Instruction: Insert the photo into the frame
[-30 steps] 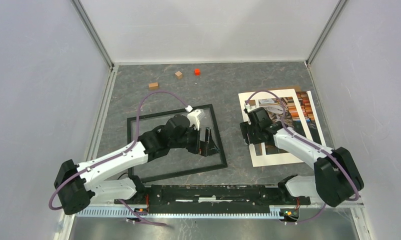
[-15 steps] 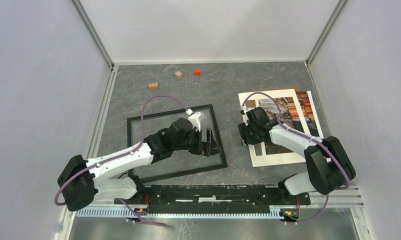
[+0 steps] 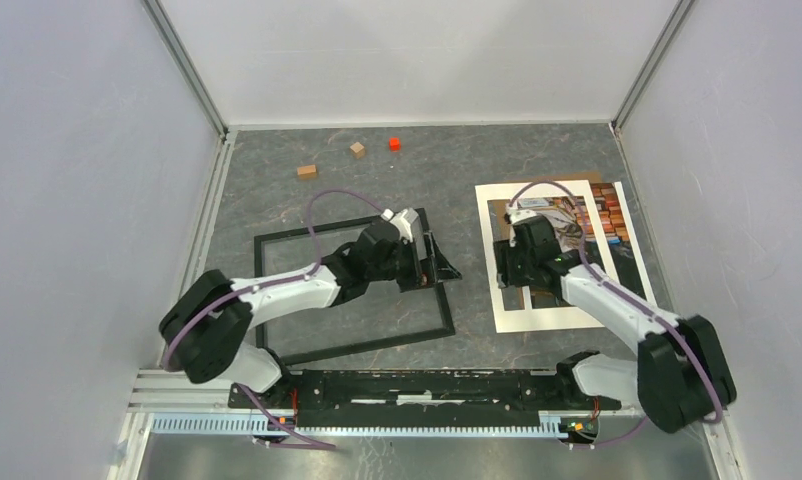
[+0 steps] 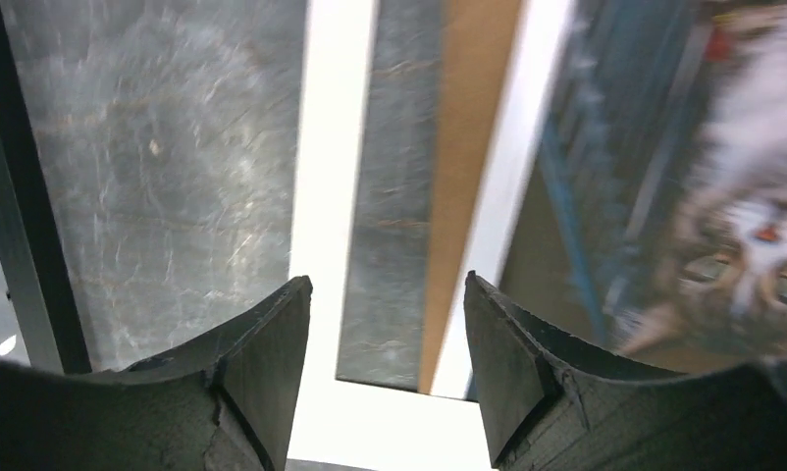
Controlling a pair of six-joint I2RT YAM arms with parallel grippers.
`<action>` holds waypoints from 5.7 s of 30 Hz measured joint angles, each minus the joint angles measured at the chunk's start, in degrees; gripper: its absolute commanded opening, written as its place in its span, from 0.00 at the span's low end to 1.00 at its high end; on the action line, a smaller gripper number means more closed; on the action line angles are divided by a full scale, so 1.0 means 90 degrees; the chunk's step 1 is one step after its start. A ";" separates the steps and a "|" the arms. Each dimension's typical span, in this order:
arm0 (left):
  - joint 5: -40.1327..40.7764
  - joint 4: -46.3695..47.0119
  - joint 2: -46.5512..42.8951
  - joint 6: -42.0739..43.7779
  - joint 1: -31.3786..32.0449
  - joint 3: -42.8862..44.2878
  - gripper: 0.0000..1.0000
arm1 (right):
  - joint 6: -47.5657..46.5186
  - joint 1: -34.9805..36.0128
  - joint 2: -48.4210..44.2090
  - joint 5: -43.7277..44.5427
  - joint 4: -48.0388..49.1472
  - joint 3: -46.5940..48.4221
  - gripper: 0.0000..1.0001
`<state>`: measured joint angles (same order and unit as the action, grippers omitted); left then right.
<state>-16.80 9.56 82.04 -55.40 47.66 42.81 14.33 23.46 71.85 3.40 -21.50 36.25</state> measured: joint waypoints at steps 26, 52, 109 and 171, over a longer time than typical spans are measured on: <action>0.0580 0.1579 0.2647 -0.1634 0.1654 0.0903 0.96 | 0.1778 -0.2103 -0.2523 -0.0284 0.0381 -0.2079 0.60; 0.0639 0.3082 0.3424 -0.2596 0.1858 0.0772 0.98 | 0.1768 -0.2110 -0.3315 -0.0347 -0.0134 -0.2305 0.62; 0.2016 0.2361 0.3395 -0.1637 0.1292 0.1348 0.92 | 0.1591 -0.2149 -0.3143 -0.0806 0.0784 -0.2540 0.62; -0.0211 -0.1360 0.1083 -0.0690 -0.0583 0.2331 0.02 | -0.1472 0.1333 -0.2589 -0.0444 -0.0461 0.0566 0.80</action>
<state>-18.70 -2.68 91.79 -61.60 42.41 63.79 1.08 35.46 48.56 -0.60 -25.65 41.34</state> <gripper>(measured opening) 0.033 0.800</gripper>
